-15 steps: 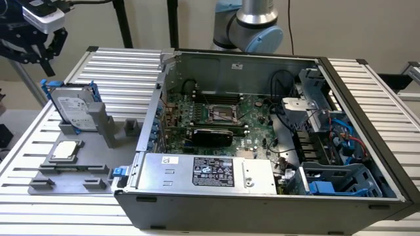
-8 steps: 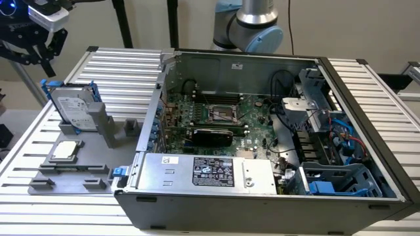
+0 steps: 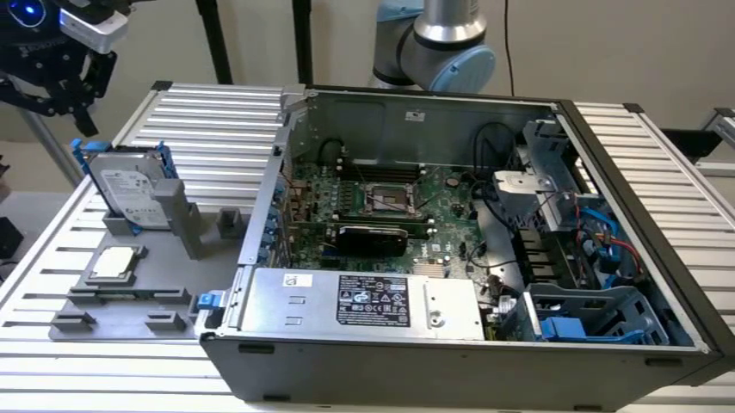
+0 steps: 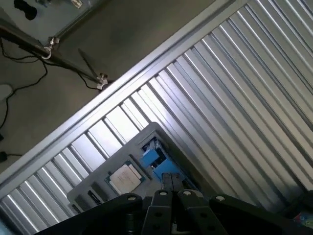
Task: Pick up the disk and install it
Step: 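Pick up the disk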
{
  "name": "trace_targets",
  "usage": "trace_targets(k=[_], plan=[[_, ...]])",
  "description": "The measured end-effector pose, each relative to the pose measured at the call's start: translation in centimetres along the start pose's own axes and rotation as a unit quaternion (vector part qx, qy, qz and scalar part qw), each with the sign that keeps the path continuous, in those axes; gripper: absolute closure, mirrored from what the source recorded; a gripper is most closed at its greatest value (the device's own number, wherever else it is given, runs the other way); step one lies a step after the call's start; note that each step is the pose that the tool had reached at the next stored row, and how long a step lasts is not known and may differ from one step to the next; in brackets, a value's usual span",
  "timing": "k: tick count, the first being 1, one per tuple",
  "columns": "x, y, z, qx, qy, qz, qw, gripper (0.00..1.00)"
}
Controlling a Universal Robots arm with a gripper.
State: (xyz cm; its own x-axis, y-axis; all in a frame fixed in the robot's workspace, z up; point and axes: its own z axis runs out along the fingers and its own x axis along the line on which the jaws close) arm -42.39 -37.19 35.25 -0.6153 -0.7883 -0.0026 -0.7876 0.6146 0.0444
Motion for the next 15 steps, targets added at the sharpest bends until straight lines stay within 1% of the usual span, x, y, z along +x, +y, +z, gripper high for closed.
trace_targets(k=[2,4,6,8,11,13,15], plan=[[-0.01,-0.01,0.04,0.0001,0.0008,-0.016,0.9999,1.0],[-0.01,-0.02,0.09,0.0002,0.0017,-0.034,0.9994,1.0],[-0.02,-0.03,0.13,0.0004,0.0025,-0.051,0.9987,1.0],[-0.02,-0.03,0.18,0.0006,0.0034,-0.069,0.9976,1.0],[-0.01,-0.03,0.24,0.0009,0.0044,-0.096,0.9954,1.0],[-0.01,-0.03,0.27,0.0009,0.0051,-0.114,0.9935,1.0],[-0.01,-0.03,0.29,0.001,0.0058,-0.133,0.9912,1.0]])
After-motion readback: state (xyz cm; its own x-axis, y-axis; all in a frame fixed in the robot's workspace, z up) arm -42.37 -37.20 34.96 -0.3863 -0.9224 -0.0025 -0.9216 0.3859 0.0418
